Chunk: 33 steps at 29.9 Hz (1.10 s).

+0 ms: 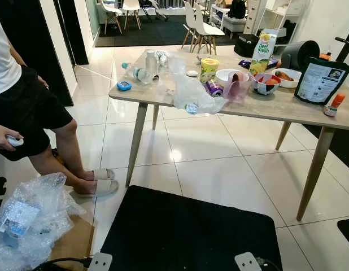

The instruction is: Restocking fridge

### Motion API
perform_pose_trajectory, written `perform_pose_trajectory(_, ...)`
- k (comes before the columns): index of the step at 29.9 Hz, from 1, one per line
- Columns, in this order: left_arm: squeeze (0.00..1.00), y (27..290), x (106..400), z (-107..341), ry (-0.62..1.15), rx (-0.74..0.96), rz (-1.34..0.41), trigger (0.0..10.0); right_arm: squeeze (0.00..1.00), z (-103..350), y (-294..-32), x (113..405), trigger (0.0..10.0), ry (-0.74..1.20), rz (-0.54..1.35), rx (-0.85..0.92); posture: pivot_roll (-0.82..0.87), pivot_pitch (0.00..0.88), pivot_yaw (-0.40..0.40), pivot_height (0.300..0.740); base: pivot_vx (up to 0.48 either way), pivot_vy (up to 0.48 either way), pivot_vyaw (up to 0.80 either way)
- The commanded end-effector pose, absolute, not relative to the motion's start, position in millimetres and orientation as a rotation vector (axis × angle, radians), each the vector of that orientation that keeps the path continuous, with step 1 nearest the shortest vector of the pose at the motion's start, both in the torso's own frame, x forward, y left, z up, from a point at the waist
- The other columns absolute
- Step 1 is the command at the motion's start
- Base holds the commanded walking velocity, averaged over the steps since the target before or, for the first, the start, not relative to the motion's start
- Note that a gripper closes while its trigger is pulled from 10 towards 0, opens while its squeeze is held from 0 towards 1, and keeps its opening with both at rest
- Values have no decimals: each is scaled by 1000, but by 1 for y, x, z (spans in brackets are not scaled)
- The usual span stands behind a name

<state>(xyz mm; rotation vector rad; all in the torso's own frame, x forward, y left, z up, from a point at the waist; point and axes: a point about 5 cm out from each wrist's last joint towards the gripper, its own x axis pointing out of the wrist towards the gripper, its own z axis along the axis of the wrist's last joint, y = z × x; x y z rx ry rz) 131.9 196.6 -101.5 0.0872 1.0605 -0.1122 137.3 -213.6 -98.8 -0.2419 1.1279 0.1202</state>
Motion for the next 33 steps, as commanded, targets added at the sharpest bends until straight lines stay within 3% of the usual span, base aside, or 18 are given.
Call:
perform_pose_trajectory(1, 0, 196, 128, -103, 1070, 97, -124, 10000, 0, -99, -214, 137, 10000, 1135, 118, -249, 94, 0, -20, 740, 240, 0, 0)
perform_pose_trajectory(33, 0, 193, 130, -103, 1065, 95, -142, 10000, 0, -98, -215, 138, 10000, 1127, 102, -235, 94, 0, -19, 740, 330, 0, 0)
